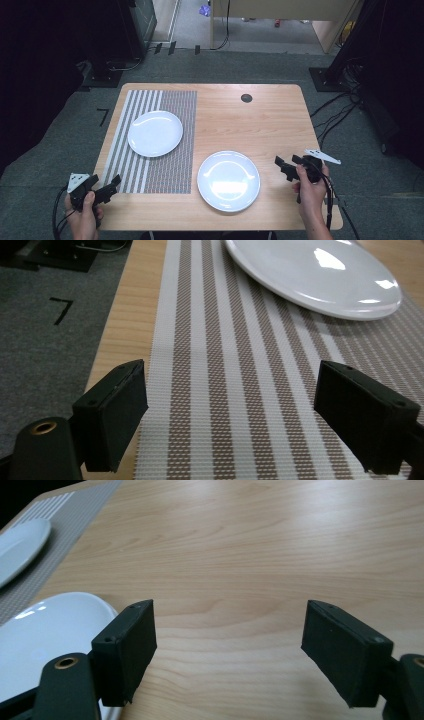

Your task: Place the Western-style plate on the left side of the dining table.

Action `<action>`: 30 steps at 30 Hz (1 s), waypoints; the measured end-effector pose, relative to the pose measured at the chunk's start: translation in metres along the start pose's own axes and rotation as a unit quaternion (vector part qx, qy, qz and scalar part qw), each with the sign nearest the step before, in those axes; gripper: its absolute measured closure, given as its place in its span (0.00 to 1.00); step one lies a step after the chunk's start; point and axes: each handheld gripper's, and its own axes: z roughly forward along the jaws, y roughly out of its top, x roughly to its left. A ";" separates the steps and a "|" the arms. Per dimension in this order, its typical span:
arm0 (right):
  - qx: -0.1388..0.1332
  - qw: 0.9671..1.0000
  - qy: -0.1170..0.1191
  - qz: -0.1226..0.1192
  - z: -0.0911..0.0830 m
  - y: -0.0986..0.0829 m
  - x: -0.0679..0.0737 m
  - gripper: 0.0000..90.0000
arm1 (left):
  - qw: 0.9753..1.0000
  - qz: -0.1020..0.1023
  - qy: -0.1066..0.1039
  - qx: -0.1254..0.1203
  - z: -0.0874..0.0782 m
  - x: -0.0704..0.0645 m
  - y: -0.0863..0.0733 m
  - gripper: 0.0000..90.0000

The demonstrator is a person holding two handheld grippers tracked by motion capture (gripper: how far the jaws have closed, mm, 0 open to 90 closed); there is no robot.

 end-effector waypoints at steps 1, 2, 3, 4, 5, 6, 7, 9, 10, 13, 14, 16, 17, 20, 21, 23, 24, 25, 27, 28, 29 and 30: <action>0.000 1.000 -0.003 0.003 -0.002 -0.002 -0.004 0.24 | 1.000 0.002 0.003 0.002 0.000 0.002 -0.001 0.16; 0.000 1.000 -0.006 0.005 -0.004 -0.004 -0.008 0.24 | 1.000 0.002 0.004 0.003 0.001 0.003 -0.001 0.16; 0.001 1.000 -0.008 0.009 -0.005 -0.005 -0.012 0.24 | 1.000 0.004 0.005 0.004 0.001 0.004 -0.002 0.16; 0.000 1.000 -0.011 0.011 -0.007 -0.007 -0.016 0.24 | 1.000 0.003 0.007 0.005 0.001 0.005 -0.002 0.16; 0.000 1.000 -0.014 0.011 -0.009 -0.008 -0.019 0.24 | 1.000 0.005 0.009 0.006 0.000 0.008 -0.002 0.16; -0.001 1.000 -0.017 0.015 -0.011 -0.009 -0.023 0.24 | 1.000 0.005 0.011 0.007 0.000 0.009 -0.003 0.16; -0.001 1.000 -0.020 0.017 -0.013 -0.010 -0.026 0.24 | 1.000 0.003 0.012 0.007 0.000 0.012 -0.003 0.16; -0.002 0.999 -0.025 0.019 -0.016 -0.012 -0.032 0.24 | 1.000 0.004 0.016 0.008 -0.001 0.015 -0.004 0.16; -0.001 0.999 -0.029 0.019 -0.018 -0.013 -0.035 0.24 | 1.000 0.003 0.018 0.009 -0.001 0.016 -0.004 0.16; 0.001 0.999 -0.041 0.017 -0.023 -0.016 -0.043 0.24 | 1.000 0.005 0.023 0.012 -0.002 0.021 -0.005 0.16; 0.001 0.999 -0.045 0.018 -0.024 -0.018 -0.046 0.24 | 1.000 0.006 0.023 0.012 -0.002 0.021 -0.006 0.16; 0.003 0.999 -0.048 0.019 -0.027 -0.020 -0.049 0.24 | 1.000 0.010 0.025 0.012 -0.002 0.022 -0.006 0.16; 0.004 0.999 -0.051 0.019 -0.028 -0.021 -0.051 0.24 | 0.999 0.012 0.026 0.013 -0.002 0.022 -0.006 0.16; 0.006 0.998 -0.058 0.017 -0.034 -0.026 -0.058 0.24 | 0.999 0.017 0.030 0.016 -0.003 0.023 -0.006 0.16; 0.007 0.998 -0.060 0.018 -0.035 -0.026 -0.059 0.24 | 0.999 0.017 0.031 0.017 -0.004 0.024 -0.007 0.16; 0.007 0.998 -0.065 0.019 -0.039 -0.029 -0.063 0.24 | 0.999 0.020 0.033 0.019 -0.005 0.025 -0.007 0.16; 0.008 0.998 -0.068 0.018 -0.040 -0.030 -0.065 0.24 | 0.999 0.021 0.034 0.020 -0.005 0.025 -0.007 0.16; 0.010 0.997 -0.071 0.016 -0.042 -0.031 -0.066 0.24 | 0.999 0.021 0.036 0.019 -0.006 0.026 -0.007 0.16; 0.013 0.997 -0.078 0.011 -0.044 -0.033 -0.068 0.24 | 0.999 0.024 0.036 0.021 -0.007 0.027 -0.008 0.16; 0.015 0.997 -0.080 0.009 -0.044 -0.034 -0.069 0.24 | 0.999 0.025 0.036 0.022 -0.007 0.027 -0.008 0.16; 0.017 0.996 -0.083 0.006 -0.045 -0.036 -0.069 0.23 | 0.999 0.026 0.036 0.022 -0.006 0.026 -0.009 0.16; 0.019 0.996 -0.086 0.002 -0.046 -0.037 -0.070 0.23 | 0.999 0.029 0.036 0.023 -0.006 0.026 -0.009 0.16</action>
